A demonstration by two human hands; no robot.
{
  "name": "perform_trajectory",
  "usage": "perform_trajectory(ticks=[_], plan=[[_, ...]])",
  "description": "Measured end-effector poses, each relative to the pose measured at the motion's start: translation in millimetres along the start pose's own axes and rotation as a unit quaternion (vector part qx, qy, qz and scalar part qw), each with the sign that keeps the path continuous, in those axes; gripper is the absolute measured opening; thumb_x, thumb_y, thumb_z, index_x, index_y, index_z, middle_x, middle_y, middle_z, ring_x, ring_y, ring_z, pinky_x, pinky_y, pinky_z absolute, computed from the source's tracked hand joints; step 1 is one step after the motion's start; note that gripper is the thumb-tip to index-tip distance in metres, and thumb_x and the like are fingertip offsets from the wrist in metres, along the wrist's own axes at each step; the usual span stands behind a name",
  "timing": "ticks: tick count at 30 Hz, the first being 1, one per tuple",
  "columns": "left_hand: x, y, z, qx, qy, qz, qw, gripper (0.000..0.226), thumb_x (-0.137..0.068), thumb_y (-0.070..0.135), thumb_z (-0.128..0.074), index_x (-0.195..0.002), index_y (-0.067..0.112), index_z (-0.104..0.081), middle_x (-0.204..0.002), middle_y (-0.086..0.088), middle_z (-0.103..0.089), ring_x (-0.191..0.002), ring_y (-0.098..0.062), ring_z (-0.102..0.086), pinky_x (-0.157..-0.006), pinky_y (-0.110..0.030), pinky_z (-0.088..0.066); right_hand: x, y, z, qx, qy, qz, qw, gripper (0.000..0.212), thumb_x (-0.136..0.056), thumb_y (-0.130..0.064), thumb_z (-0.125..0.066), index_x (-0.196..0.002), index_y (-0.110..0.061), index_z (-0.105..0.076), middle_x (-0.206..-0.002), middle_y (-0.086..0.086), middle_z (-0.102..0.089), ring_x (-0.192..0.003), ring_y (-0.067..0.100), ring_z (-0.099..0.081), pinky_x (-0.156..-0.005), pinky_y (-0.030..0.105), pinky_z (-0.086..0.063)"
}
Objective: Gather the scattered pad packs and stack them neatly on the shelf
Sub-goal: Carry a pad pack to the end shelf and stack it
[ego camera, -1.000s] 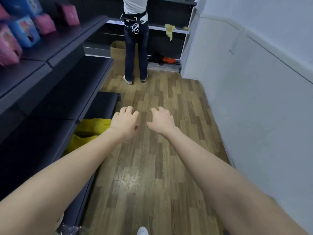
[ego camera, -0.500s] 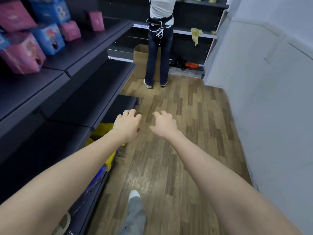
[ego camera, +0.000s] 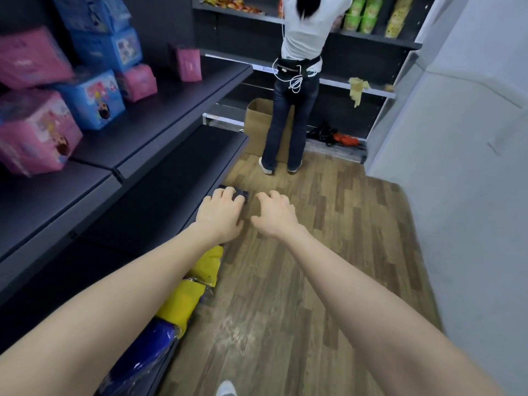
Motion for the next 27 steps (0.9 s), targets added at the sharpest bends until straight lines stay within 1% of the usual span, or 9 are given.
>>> perform_trajectory(ticks=[5,13,16,19,22,27], plan=[[-35.7,-53.9,13.6,-0.01,0.015,0.043,0.999,0.048,-0.09,0.035,-0.05,-0.131,0.013,-0.041,-0.139,-0.009,-0.034,-0.126,-0.03,-0.035,-0.093,-0.039,-0.039,-57.3,-40.8,12.2,0.002,0.017,0.049,0.999,0.046,-0.09,-0.028,-0.052,-0.133,-0.015,-0.041,-0.134,0.012,-0.042,-0.126,0.034,-0.035,-0.1,0.046,-0.034],[-48.6,-140.1,35.8,-0.008,0.033,0.128,0.991,0.052,-0.09,0.034,-0.051,-0.136,0.013,-0.038,-0.142,-0.011,-0.034,-0.13,-0.03,-0.033,-0.099,-0.041,-0.036,-104.4,-116.8,25.1,-0.008,0.044,0.136,0.99,0.051,-0.09,-0.026,-0.053,-0.138,-0.015,-0.038,-0.136,0.011,-0.04,-0.128,0.033,-0.034,-0.103,0.047,-0.035],[-46.6,-166.8,46.2,-0.003,0.047,0.156,0.987,0.05,-0.09,0.032,-0.051,-0.134,0.012,-0.04,-0.141,-0.011,-0.034,-0.129,-0.03,-0.033,-0.098,-0.04,-0.036,-117.9,-145.1,31.4,-0.013,0.059,0.165,0.984,0.051,-0.089,-0.025,-0.054,-0.137,-0.014,-0.039,-0.136,0.011,-0.04,-0.127,0.033,-0.035,-0.102,0.046,-0.036],[-46.0,-189.4,56.7,-0.009,0.065,0.18,0.981,0.048,-0.09,0.033,-0.05,-0.132,0.012,-0.041,-0.14,-0.01,-0.035,-0.127,-0.031,-0.034,-0.096,-0.04,-0.037,-130.0,-173.2,36.8,-0.012,0.069,0.2,0.977,0.05,-0.089,-0.026,-0.054,-0.135,-0.013,-0.04,-0.136,0.011,-0.041,-0.127,0.033,-0.035,-0.099,0.044,-0.035],[-47.2,-211.3,62.7,-0.013,0.073,0.207,0.975,0.049,-0.091,0.036,-0.049,-0.133,0.012,-0.04,-0.139,-0.01,-0.036,-0.127,-0.03,-0.035,-0.095,-0.041,-0.038,-142.5,-199.8,38.3,-0.02,0.071,0.234,0.969,0.048,-0.089,-0.027,-0.054,-0.133,-0.012,-0.041,-0.135,0.012,-0.041,-0.127,0.032,-0.035,-0.098,0.043,-0.034],[-50.3,-250.9,74.0,-0.011,0.089,0.269,0.959,0.051,-0.089,0.035,-0.052,-0.132,0.01,-0.042,-0.139,-0.012,-0.037,-0.128,-0.031,-0.035,-0.093,-0.042,-0.041,-166.6,-241.8,43.3,-0.02,0.079,0.298,0.951,0.051,-0.088,-0.028,-0.057,-0.134,-0.012,-0.041,-0.133,0.012,-0.043,-0.125,0.033,-0.038,-0.097,0.044,-0.037]])
Point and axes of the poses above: each hand's wrist, its own x-axis away from the middle knuckle, its own z-axis out of the back of the hand, y = z × x, the point moved 9 cm from there along -x, towards the middle knuckle
